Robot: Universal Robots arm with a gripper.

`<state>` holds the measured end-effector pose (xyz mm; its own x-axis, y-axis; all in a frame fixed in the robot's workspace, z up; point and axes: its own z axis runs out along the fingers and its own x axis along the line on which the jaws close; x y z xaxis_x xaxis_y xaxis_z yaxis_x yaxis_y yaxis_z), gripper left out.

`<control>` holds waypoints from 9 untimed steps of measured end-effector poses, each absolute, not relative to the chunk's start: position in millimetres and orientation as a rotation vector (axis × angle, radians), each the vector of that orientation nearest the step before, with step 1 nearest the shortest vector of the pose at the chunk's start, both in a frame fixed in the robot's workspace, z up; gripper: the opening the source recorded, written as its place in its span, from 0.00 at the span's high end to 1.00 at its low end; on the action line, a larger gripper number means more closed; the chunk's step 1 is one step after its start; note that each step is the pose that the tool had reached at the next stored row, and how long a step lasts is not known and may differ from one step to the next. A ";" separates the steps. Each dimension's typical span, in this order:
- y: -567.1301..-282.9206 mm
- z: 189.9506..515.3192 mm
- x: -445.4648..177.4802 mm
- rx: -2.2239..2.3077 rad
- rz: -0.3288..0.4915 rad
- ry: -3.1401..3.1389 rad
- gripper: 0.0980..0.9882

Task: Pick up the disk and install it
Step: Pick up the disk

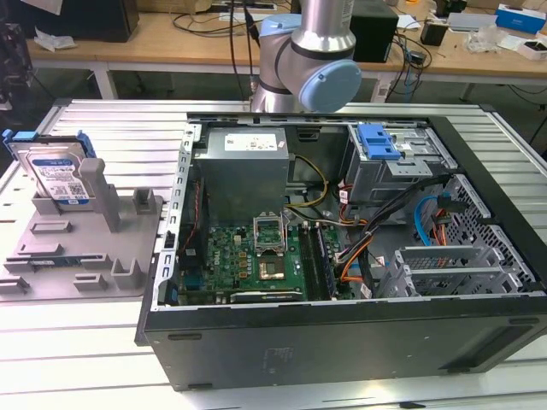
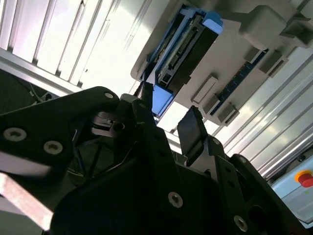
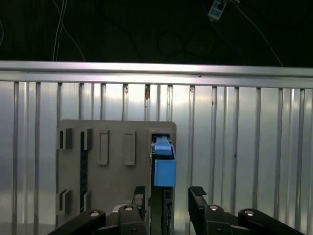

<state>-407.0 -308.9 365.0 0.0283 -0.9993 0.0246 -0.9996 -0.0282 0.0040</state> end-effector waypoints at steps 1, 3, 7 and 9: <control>-309.8 364.2 -407.1 2.238 0.023 -2.176 0.57; -310.9 362.0 -407.0 2.238 0.023 -2.176 0.57; -311.2 357.0 -407.1 2.238 0.023 -2.176 0.57; -311.2 354.2 -407.1 2.238 0.023 -2.176 0.57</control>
<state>-407.1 -311.2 354.2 0.0283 -0.9993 0.0246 -0.9996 -0.0282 0.0039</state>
